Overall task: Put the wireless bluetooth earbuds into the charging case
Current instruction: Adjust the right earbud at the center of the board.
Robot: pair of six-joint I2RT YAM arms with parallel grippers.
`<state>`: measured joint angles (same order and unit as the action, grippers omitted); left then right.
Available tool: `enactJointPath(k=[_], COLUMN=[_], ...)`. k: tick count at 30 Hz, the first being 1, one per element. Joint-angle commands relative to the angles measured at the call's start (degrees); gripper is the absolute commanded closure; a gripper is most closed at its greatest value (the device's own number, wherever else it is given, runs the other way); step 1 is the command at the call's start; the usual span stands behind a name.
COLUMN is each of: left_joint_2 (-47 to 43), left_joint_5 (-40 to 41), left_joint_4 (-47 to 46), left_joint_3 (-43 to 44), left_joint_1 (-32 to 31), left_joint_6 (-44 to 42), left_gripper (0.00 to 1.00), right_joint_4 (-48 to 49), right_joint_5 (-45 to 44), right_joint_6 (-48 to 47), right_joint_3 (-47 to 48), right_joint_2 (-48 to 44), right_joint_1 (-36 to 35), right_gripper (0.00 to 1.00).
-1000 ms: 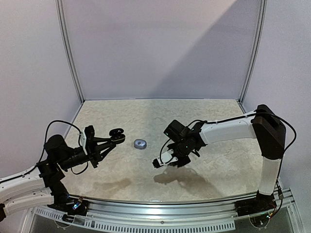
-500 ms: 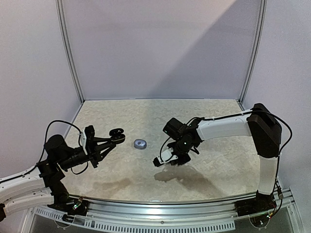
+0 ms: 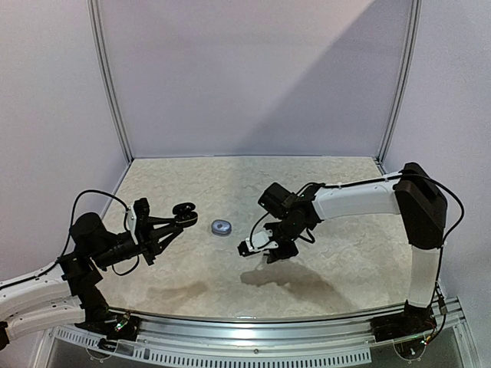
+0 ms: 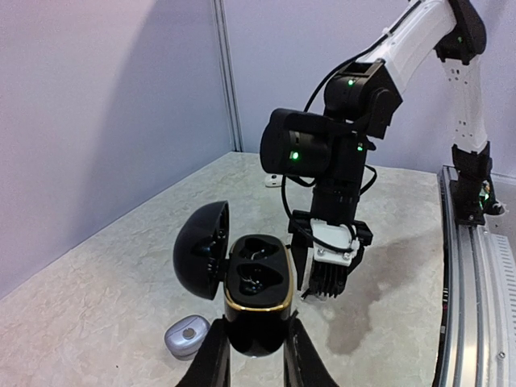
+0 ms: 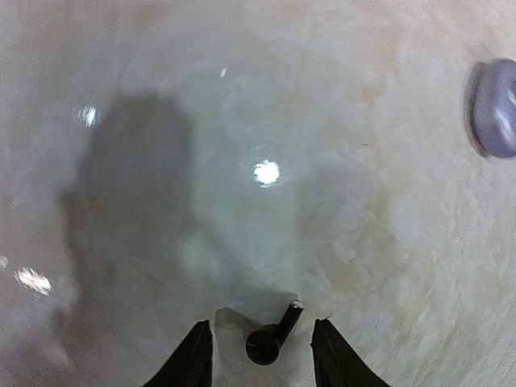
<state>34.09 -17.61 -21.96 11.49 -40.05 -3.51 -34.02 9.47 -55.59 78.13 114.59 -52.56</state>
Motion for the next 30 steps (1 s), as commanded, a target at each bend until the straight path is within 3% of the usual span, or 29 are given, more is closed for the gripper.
enactJointPath(k=[1, 4, 6, 8, 11, 19, 30], left_joint_2=[-0.3, -0.3, -0.3, -0.3, -0.2, -1.3, -0.8], left_joint_5=[-0.8, -0.9, -1.0, -1.0, -1.2, -1.0, -1.2], left_joint_4=[0.2, 0.2, 0.2, 0.2, 0.0, 0.7, 0.8], left_joint_3=[-0.7, -0.7, -0.7, -0.7, -0.8, -0.6, -0.7], left_joint_1=[0.8, 0.8, 0.8, 0.8, 0.8, 0.9, 1.0], left_joint_6=[-0.7, -0.7, -0.6, -0.5, -0.5, -0.6, -0.8], left_gripper=[1.0, 1.0, 1.0, 1.0, 1.0, 1.0, 1.0], right_joint_4=[7.2, 15.0, 16.9, 12.3, 7.1, -3.2, -8.0], right_joint_5=[4.4, 2.1, -3.1, -8.2, -9.0, -15.8, -13.5], right_joint_6=[16.0, 28.6, 43.6, 61.8, 74.7, 75.7, 74.4], right_joint_3=[-4.9, -8.7, -8.6, -5.2, -0.2, 12.5, 12.8], right_joint_2=[-8.7, -13.9, -15.4, -14.2, -9.0, 4.4, 9.9], right_joint_1=[0.9, 0.9, 0.9, 0.9, 0.3, -1.9, -3.0], right_gripper=[0.52, 0.48, 0.46, 0.5, 0.57, 0.8, 0.92])
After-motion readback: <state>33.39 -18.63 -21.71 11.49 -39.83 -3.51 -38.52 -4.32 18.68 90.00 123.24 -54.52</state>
